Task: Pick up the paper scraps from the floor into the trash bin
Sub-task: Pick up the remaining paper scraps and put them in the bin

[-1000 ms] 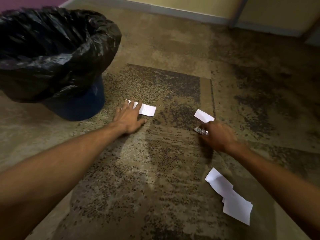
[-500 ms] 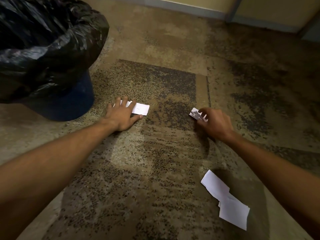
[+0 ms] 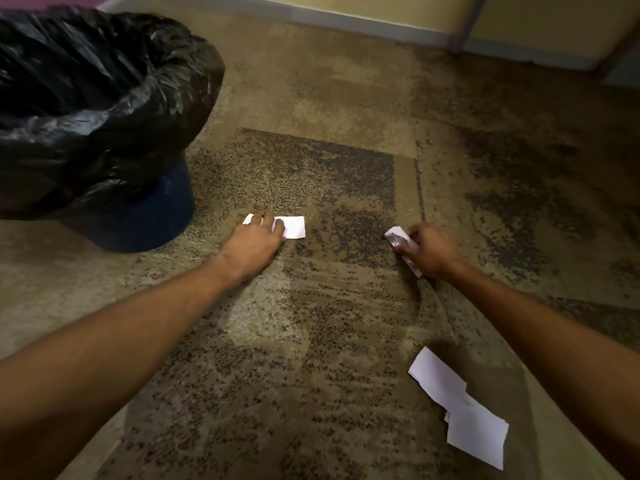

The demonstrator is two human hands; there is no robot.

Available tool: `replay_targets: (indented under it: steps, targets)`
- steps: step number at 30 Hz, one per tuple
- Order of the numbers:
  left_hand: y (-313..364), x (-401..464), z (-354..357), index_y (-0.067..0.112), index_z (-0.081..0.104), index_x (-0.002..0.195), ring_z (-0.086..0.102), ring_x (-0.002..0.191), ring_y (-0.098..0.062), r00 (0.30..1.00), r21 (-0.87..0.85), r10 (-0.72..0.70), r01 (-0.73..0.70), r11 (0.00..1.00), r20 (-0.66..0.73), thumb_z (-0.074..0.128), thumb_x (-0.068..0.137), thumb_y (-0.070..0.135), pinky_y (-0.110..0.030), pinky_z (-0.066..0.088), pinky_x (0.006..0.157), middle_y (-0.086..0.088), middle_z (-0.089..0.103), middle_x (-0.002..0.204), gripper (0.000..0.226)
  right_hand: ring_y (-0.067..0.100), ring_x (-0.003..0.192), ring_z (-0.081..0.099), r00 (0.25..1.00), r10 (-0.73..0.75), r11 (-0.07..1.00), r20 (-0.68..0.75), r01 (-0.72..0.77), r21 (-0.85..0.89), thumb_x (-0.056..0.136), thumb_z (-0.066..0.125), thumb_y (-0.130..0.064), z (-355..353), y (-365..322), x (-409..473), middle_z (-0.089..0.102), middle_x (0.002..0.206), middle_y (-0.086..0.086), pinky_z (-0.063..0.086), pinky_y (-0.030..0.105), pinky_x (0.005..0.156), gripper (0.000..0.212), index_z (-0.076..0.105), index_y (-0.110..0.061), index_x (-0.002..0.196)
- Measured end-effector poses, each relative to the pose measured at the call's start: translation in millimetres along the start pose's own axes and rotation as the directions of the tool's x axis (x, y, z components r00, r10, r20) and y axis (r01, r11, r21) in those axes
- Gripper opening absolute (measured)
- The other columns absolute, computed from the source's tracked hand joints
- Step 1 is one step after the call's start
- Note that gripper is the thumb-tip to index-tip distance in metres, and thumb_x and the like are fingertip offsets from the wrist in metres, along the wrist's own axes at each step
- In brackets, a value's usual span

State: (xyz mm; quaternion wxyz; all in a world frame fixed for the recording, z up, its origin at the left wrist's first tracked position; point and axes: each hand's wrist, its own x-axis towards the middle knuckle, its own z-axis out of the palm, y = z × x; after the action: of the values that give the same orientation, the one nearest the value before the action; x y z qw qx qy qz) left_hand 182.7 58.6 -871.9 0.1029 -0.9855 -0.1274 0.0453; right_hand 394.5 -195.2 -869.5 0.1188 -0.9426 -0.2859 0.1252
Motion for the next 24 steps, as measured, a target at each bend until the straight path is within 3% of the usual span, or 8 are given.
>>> replay_targets:
  steps: [4,8,11,14,20,24]
  targets:
    - [3.1,0.7,-2.4,-0.005,0.034,0.137,0.048,0.125,-0.038,0.999,0.119,0.038,-0.039,0.992,0.014,0.035,0.101,0.007,-0.045,0.050,0.091,-0.027,0.045,0.136,0.038,0.029,0.075,0.063,0.998,0.056,0.988,-0.011,-0.054,0.143,0.082,0.074,-0.036,-1.5,-2.2,-3.0,0.067,0.083,0.007,0.042,0.031,0.061,0.024,0.064,-0.016,0.090]
    - [-0.4,-3.9,-4.2,-0.007,0.034,0.136,0.053,0.122,-0.038,0.998,0.132,0.058,-0.058,0.990,0.004,0.034,0.100,0.004,-0.046,0.049,0.092,-0.031,0.037,0.145,0.038,0.019,0.045,0.059,0.998,0.056,0.965,-0.007,-0.052,0.256,0.087,0.070,-0.029,-0.2,-5.0,-8.2,0.057,0.045,-0.005,0.038,0.025,0.043,0.034,0.053,-0.017,0.060]
    - [-1.2,-7.7,-9.9,-0.004,0.040,0.132,0.064,0.105,-0.031,0.999,0.085,0.045,-0.044,0.995,-0.006,0.040,0.100,0.007,-0.043,0.052,0.087,-0.025,0.046,0.139,0.034,0.028,0.051,0.055,0.999,-0.002,0.969,-0.050,0.014,0.247,0.088,0.069,-0.036,-2.2,-14.7,-13.7,0.051,0.052,0.001,0.037,0.034,0.050,0.043,0.047,-0.017,0.057]
    - [-5.6,-10.9,-15.7,0.003,0.045,0.128,0.064,0.093,-0.022,0.998,0.016,0.032,-0.031,0.999,-0.048,0.046,0.099,0.009,-0.037,0.055,0.083,-0.014,0.057,0.118,0.029,0.016,0.052,0.045,0.997,-0.031,0.968,-0.070,0.048,0.245,0.089,0.068,-0.029,-5.3,-27.9,-16.8,0.049,0.054,-0.005,0.029,0.033,0.052,0.040,0.047,-0.021,0.056]
    - [-17.3,-20.1,-36.2,0.005,0.045,0.127,0.064,0.095,-0.020,0.990,-0.021,0.029,-0.032,0.999,-0.135,0.051,0.098,0.010,-0.034,0.053,0.085,-0.009,0.061,0.111,0.030,0.016,0.057,0.049,0.983,-0.109,0.952,-0.145,0.145,0.268,0.085,0.069,-0.031,-14.4,-51.7,-19.0,0.055,0.058,-0.001,0.034,0.033,0.054,0.025,0.061,-0.019,0.065]
    - [-22.4,-27.9,-59.4,0.006,0.053,0.113,0.065,0.079,-0.020,0.970,-0.030,-0.010,0.003,1.000,-0.243,0.049,0.099,0.012,-0.034,0.053,0.066,-0.006,0.064,0.095,0.015,0.016,0.052,0.036,0.970,-0.149,0.939,-0.193,0.200,0.280,0.086,0.070,-0.031,-28.5,-74.1,-24.5,0.040,0.052,-0.003,0.023,0.033,0.051,0.038,0.053,-0.013,0.056]
